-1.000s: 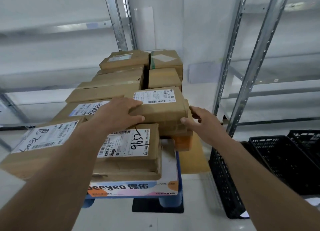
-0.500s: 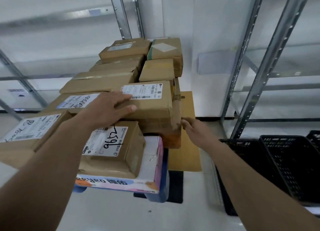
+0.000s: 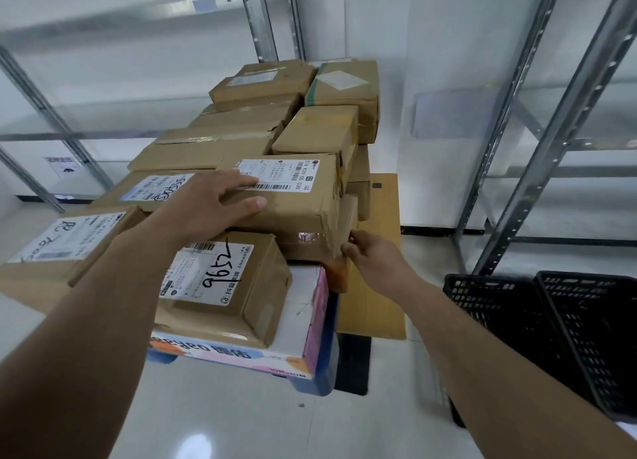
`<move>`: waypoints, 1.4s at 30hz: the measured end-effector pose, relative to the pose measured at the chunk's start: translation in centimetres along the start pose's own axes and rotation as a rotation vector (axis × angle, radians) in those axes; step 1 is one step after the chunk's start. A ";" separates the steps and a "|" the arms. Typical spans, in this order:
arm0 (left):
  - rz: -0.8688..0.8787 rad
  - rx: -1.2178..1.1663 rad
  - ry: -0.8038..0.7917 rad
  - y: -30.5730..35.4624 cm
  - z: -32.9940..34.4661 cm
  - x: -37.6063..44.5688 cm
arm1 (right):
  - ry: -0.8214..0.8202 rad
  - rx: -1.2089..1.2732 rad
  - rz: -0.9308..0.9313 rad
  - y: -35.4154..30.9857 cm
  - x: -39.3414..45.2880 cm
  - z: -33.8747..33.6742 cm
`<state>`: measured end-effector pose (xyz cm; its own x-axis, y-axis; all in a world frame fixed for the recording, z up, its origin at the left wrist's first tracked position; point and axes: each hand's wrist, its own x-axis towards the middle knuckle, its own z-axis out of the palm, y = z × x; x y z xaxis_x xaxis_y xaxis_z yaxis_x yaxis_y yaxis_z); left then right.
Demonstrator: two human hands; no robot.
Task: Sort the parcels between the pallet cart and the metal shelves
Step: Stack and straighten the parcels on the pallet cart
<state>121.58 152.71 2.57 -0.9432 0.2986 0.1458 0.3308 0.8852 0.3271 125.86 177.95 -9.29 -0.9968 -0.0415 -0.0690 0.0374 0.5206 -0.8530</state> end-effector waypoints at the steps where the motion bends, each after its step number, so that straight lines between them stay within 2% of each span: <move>1: -0.003 -0.012 0.001 0.0 0.0 0.0 | 0.001 0.020 0.004 0.1 0.0 0.0; 5: -0.016 -0.028 0.001 0.2 0.0 0.0 | -0.017 0.146 0.051 0.4 -0.4 0.2; 25: -0.018 -0.027 0.027 -0.3 -0.3 -0.2 | -0.046 0.165 0.049 -0.7 0.0 1.8; 36: 0.011 -0.047 0.012 -0.3 -0.7 0.0 | -0.042 0.028 0.017 -0.6 -0.2 1.2; 42: 0.080 -0.040 0.041 0.3 -1.3 1.0 | 0.075 -0.068 0.051 -0.3 0.7 0.6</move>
<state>120.74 152.85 4.01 -0.9119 0.3524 0.2105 0.4069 0.8439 0.3497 125.21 177.22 -9.40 -0.9963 0.0493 -0.0703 0.0859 0.5770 -0.8122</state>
